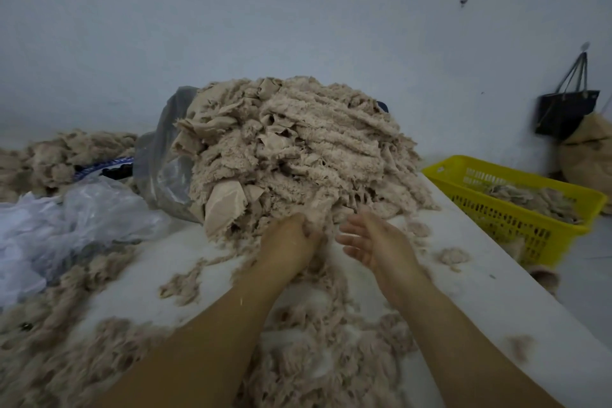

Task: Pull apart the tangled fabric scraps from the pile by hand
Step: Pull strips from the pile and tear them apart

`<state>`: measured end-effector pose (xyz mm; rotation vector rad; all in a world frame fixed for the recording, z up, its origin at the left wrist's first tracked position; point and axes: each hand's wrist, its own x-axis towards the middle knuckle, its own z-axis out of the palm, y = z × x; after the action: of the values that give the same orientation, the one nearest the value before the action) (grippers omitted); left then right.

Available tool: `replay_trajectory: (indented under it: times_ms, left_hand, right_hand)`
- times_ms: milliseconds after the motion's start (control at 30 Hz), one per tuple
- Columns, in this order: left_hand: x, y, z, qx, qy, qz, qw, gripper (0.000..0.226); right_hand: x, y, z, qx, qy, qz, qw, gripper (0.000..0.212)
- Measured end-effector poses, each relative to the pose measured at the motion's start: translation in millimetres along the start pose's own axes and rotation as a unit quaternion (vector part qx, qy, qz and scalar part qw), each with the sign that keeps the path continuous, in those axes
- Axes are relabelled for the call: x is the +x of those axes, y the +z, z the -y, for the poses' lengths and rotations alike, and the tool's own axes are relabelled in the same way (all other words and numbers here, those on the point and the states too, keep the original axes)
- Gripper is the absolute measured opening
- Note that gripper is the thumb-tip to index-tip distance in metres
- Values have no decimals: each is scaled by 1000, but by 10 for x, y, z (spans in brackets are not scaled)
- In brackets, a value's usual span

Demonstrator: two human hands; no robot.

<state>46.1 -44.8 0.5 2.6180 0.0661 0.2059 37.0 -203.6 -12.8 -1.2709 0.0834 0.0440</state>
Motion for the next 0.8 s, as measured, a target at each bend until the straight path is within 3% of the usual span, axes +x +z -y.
replay_trajectory:
  times_ms: [100, 167, 267, 333, 400, 467, 567, 633, 700, 800]
  left_hand:
    - [-67, -13, -45, -103, 49, -49, 992, 25]
    - [-206, -53, -104, -139, 126, -60, 980, 23]
    - [-452, -84, -182, -66, 290, -21, 954, 20]
    - [-554, -91, -186, 25, 337, 4, 941, 28]
    - [-624, -66, -165, 83, 393, 18, 916, 32]
    - [-712, -8, -136, 54, 413, 40, 908, 27]
    - [-606, 11, -26, -90, 266, 25, 959, 34]
    - [-486, -14, 78, -216, 127, -5, 968, 34]
    - [-432, -32, 134, -339, 24, 5, 940, 33]
    - [-442, -75, 132, -521, -72, 38, 849, 26]
  right_hand:
    - [0, 5, -49, -92, -9, 10, 996, 35]
    - [-30, 35, -53, -78, 3, 45, 996, 41]
    - [-81, 112, 3, -34, 41, 113, 992, 47]
    - [-100, 143, 73, -3, 70, 131, 989, 35]
    - [-83, 164, 158, 44, 109, 88, 989, 23]
    - [-59, 168, 260, 64, 116, 26, 991, 18]
    - [-71, 166, 356, 43, 67, 13, 997, 32]
    - [-128, 183, 318, -19, 30, 51, 998, 49]
    - [-203, 241, 203, -112, 10, 68, 991, 58]
    - [-267, 313, 38, -148, 3, 58, 987, 51]
